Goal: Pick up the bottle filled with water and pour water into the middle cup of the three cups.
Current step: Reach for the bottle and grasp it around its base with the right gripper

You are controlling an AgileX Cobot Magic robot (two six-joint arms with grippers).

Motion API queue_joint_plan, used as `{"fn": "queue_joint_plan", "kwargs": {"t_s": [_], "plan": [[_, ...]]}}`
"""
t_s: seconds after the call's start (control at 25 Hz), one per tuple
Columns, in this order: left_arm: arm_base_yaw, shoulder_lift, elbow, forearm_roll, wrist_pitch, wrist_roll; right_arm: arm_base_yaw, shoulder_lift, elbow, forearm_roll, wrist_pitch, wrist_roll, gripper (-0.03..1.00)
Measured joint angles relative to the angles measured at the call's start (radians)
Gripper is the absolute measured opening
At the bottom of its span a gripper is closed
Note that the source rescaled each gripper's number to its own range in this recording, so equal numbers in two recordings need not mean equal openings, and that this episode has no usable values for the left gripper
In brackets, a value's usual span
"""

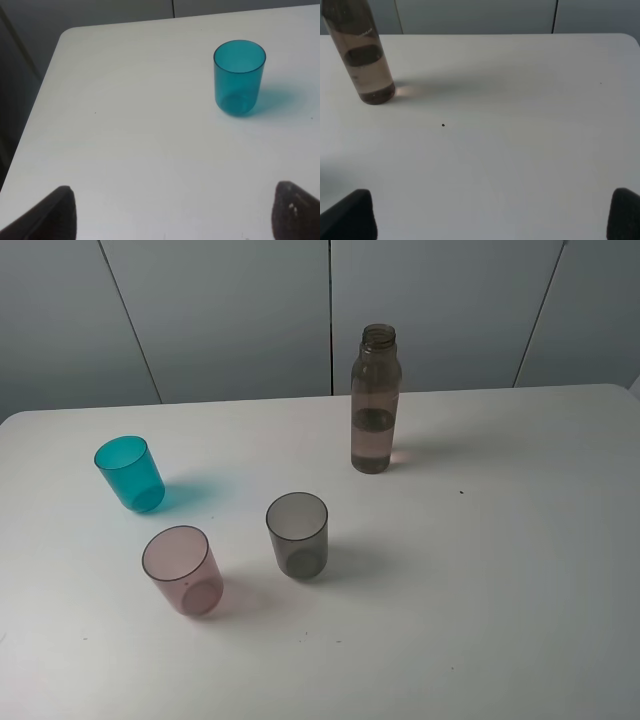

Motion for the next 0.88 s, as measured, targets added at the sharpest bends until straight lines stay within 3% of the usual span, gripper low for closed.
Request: {"fn": "queue_joint_plan", "kwargs": {"t_s": [0.88], "plan": [[0.0,0.0,0.0,0.0,0.0,0.0,0.0,0.0,0.0,0.0,0.0,0.0,1.0]]}}
